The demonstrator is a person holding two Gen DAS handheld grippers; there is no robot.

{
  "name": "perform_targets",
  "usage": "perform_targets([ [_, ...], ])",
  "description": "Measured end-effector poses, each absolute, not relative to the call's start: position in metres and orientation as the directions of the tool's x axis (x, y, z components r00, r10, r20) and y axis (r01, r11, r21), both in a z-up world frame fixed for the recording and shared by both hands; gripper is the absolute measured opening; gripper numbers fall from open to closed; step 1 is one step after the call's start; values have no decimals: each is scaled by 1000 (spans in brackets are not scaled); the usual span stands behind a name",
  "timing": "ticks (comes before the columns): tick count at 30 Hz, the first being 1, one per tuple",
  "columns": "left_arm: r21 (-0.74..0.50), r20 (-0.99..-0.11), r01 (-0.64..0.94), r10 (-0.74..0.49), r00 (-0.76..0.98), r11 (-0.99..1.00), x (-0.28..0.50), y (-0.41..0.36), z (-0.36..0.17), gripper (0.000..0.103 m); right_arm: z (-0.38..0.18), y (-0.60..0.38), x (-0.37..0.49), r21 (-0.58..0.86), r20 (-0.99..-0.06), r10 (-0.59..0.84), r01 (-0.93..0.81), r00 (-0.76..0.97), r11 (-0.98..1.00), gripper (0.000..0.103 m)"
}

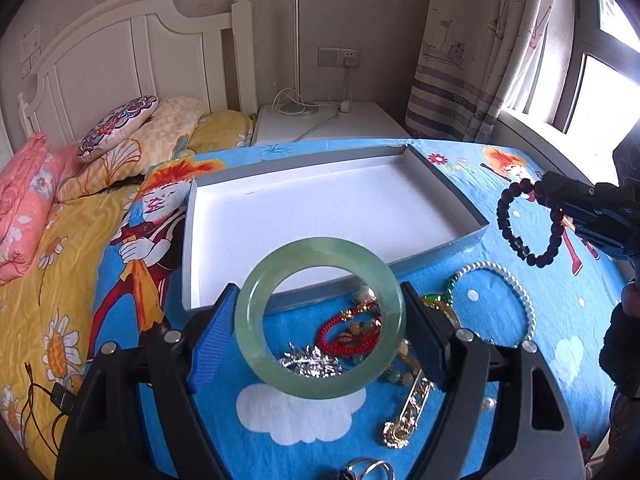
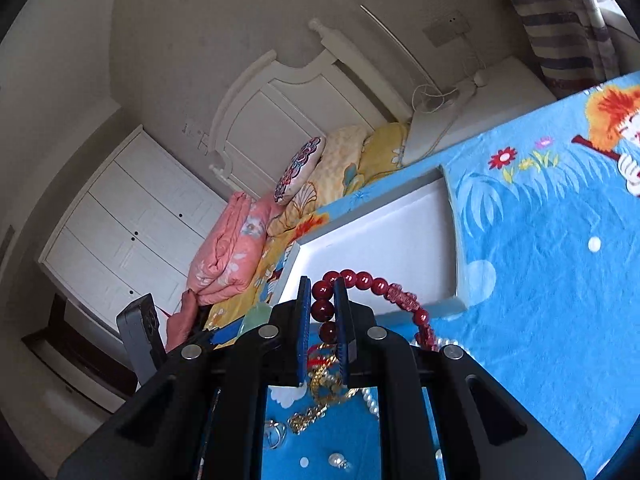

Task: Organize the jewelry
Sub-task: 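Carry the jade bangle into the white tray with the left tool while the right tool sets the bracelet there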

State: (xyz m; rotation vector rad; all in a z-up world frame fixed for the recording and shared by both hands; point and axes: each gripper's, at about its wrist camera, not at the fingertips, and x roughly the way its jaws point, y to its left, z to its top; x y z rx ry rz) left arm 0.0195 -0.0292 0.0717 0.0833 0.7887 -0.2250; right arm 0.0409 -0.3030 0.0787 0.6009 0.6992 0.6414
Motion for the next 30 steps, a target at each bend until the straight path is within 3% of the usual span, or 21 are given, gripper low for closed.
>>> perform_targets([
  [8,20,-755,193,-111,646,981,81,-23,69,78,102,-268,102,529,-471,621,-362,627,767,12],
  [16,20,-816,184,-90,571,983,142,-7,53,78,66,-199,144,170,-685,417,-425,598,889,13],
  [18,-11,-838,198,-117,533,980,153,-2,44,78,50,-186,146,89,-736,348,-427,580,900,18],
  [19,-18,-849,200,-121,514,980,157,1,39,78,43,-185,145,83,-752,341,-433,564,898,29],
  [21,-17,-852,218,-128,508,976,160,5,37,78,37,-190,141,106,-745,363,-439,559,892,67],
  [25,0,-848,263,-139,511,965,152,5,40,85,32,-210,135,136,-741,361,-401,566,906,69],
  [30,96,-845,284,-73,530,954,133,-14,31,77,21,-220,127,127,-762,352,-408,543,904,65],
])
